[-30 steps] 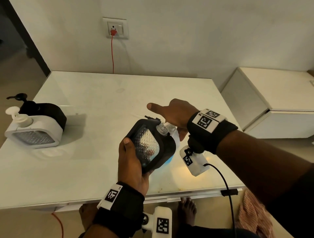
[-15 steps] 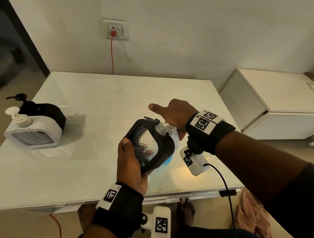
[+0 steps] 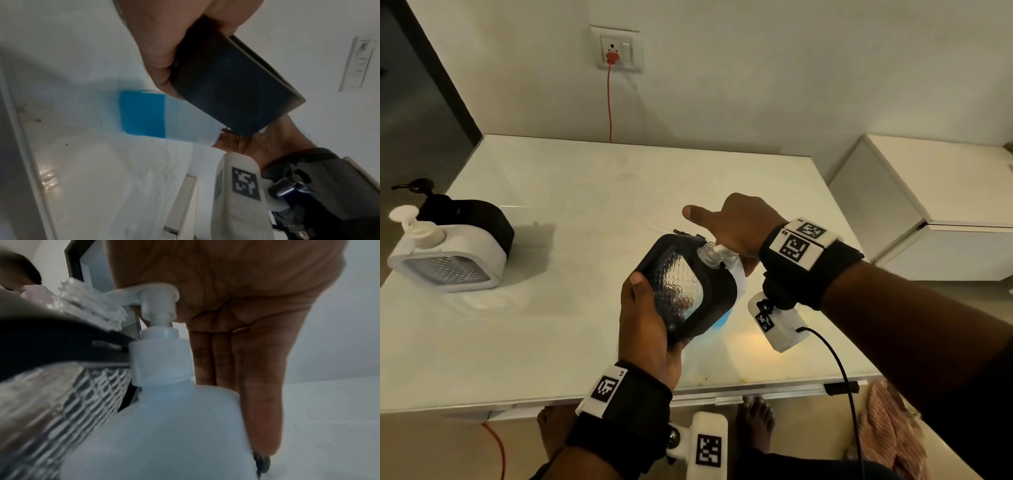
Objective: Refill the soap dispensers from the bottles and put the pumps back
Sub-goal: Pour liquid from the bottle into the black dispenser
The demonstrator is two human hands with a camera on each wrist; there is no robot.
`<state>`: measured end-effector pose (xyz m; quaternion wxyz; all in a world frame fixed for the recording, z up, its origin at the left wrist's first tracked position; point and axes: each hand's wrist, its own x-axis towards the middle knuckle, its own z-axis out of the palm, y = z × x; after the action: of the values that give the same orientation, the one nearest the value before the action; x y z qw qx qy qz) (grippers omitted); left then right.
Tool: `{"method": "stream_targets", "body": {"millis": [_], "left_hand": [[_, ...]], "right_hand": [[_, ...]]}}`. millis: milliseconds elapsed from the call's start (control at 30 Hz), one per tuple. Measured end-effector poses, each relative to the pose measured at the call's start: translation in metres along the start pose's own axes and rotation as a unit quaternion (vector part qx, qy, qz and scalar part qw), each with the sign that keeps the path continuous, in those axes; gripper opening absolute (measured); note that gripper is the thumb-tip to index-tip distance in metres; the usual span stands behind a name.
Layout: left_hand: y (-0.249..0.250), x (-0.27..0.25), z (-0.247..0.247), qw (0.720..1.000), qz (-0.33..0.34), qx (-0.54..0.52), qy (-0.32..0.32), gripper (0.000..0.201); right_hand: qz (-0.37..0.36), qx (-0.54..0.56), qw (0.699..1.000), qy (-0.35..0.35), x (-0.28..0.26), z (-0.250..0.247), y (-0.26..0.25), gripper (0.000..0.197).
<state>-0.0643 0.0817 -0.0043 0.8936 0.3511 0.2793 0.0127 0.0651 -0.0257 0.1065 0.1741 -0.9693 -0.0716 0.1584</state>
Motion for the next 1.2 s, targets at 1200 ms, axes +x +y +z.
{"method": "stream_targets", "body": {"millis": [1200], "left_hand": [[0.0042,-0.005,0.0036,1.0,-0.012,-0.005,0.001,0.047]], "right_hand": [[-0.002,0.012,1.0,-0.029,-0.0003,-0.0029,0.0018,0.085]]}}
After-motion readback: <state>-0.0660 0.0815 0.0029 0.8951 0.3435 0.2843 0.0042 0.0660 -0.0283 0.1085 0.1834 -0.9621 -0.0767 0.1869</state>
